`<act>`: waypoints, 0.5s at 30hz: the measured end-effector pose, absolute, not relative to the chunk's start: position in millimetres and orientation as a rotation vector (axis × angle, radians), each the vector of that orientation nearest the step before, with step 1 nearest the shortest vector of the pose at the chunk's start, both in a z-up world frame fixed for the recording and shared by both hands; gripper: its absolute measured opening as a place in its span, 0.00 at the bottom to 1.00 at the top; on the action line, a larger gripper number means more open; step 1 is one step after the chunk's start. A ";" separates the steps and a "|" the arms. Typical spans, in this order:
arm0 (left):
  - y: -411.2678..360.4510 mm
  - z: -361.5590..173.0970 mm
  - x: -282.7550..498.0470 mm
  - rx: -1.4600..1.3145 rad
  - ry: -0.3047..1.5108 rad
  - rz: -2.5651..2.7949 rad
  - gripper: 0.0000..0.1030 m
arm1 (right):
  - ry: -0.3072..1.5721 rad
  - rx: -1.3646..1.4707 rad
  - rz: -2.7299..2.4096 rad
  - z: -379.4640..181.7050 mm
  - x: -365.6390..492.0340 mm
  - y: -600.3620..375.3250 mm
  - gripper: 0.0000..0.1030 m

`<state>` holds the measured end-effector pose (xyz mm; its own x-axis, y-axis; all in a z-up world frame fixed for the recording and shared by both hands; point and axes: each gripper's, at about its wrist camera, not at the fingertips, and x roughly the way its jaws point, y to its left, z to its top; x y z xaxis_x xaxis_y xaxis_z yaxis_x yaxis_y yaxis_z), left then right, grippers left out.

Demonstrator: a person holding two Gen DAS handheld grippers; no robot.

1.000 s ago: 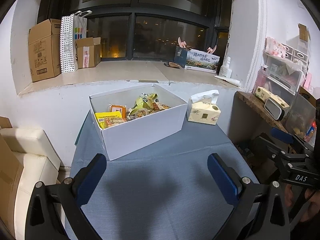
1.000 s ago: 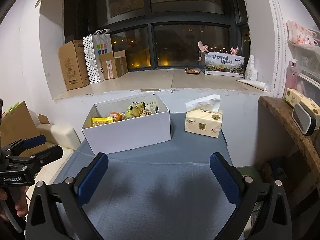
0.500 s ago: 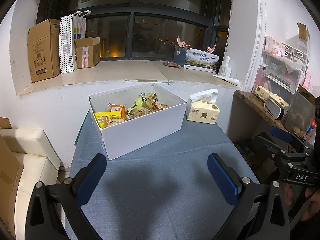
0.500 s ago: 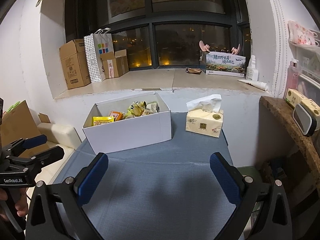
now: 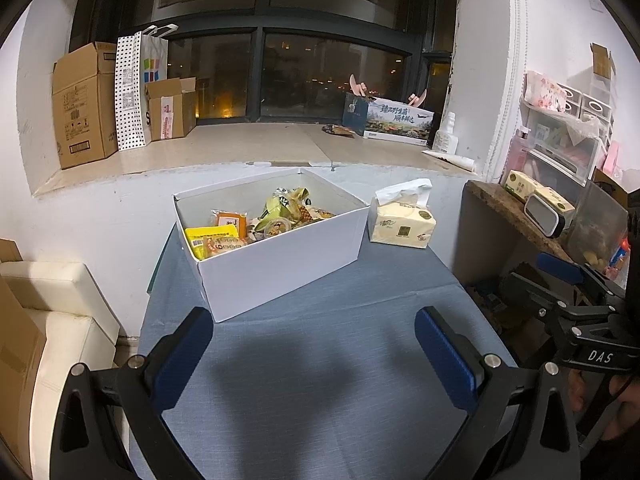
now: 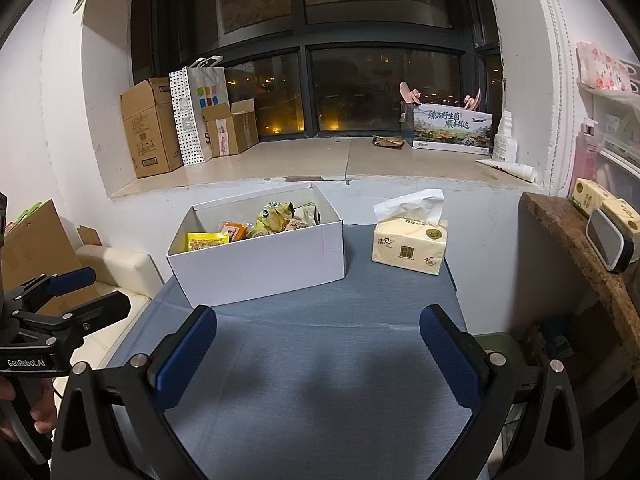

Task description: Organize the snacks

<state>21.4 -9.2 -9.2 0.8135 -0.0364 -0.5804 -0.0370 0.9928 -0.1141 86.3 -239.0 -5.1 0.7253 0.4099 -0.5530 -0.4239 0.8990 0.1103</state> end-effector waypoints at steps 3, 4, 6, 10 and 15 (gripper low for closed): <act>-10.3 -9.0 21.5 -0.124 0.621 -0.001 1.00 | 0.600 -0.022 0.457 -4.4 86.1 -239.6 1.00; -10.3 -9.0 21.4 -0.124 0.621 -0.002 1.00 | 0.600 -0.021 0.458 -4.5 85.9 -240.3 1.00; -10.3 -9.3 21.6 -0.124 0.621 -0.005 1.00 | 0.601 -0.021 0.455 -4.3 85.6 -240.4 1.00; -10.9 -9.5 22.2 -0.122 0.623 -0.002 1.00 | 0.601 -0.022 0.457 -3.9 84.9 -240.2 1.00; -10.9 -10.0 21.9 -0.124 0.621 0.001 1.00 | 0.601 -0.026 0.461 -4.1 84.3 -239.5 1.00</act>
